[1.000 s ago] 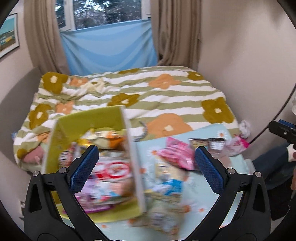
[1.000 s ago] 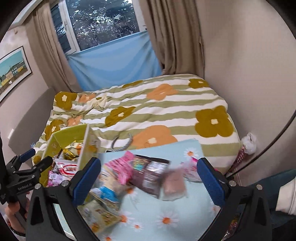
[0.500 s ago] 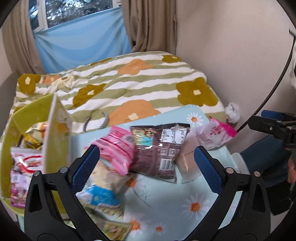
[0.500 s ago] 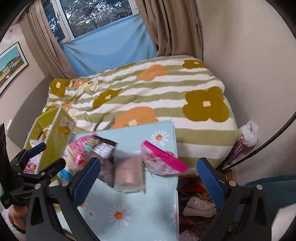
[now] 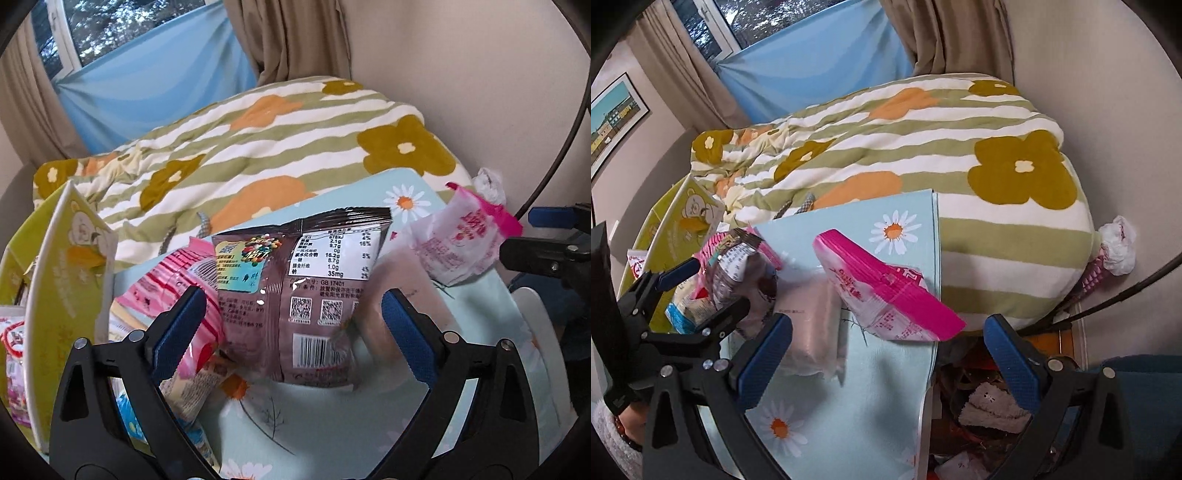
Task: Organize snacks
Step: 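Grasp the brown candy bag with left gripper while right grasps pink Oishi bag, then lift both held bags and carry them over the box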
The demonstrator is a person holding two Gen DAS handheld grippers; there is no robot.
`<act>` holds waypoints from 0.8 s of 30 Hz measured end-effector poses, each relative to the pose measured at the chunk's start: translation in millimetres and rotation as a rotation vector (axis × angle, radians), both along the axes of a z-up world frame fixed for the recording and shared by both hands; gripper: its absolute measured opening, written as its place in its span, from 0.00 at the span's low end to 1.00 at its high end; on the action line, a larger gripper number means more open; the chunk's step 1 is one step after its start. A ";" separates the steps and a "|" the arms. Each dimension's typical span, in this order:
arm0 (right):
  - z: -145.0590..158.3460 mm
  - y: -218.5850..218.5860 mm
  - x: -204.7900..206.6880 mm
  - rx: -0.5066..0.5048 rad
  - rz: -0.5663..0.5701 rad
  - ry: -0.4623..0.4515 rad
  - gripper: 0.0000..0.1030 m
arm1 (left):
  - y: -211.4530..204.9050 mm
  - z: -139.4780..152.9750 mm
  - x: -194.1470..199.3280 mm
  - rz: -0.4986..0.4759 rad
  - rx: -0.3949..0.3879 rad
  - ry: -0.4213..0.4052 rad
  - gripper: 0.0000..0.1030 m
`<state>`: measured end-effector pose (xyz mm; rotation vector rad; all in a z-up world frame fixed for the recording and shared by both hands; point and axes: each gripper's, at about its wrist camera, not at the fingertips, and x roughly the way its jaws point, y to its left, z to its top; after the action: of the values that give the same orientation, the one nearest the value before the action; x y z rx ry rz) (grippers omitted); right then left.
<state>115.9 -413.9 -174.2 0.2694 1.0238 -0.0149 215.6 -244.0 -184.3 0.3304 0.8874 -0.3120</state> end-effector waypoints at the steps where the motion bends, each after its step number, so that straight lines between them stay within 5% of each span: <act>1: -2.0 -1.7 2.9 -0.002 0.004 0.000 1.00 | -0.2 -2.6 1.4 0.000 0.004 0.006 0.93; 10: -20.5 1.4 21.0 -0.031 0.081 0.000 0.99 | 3.8 -27.2 8.8 0.017 0.034 0.075 0.59; 24: -51.8 14.5 44.5 -0.056 0.177 0.071 0.64 | 1.2 -23.8 10.3 0.006 0.056 0.081 0.53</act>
<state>160.4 -399.5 -226.0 0.1269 1.1135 0.1072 225.9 -242.9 -208.0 0.3682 0.9783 -0.2968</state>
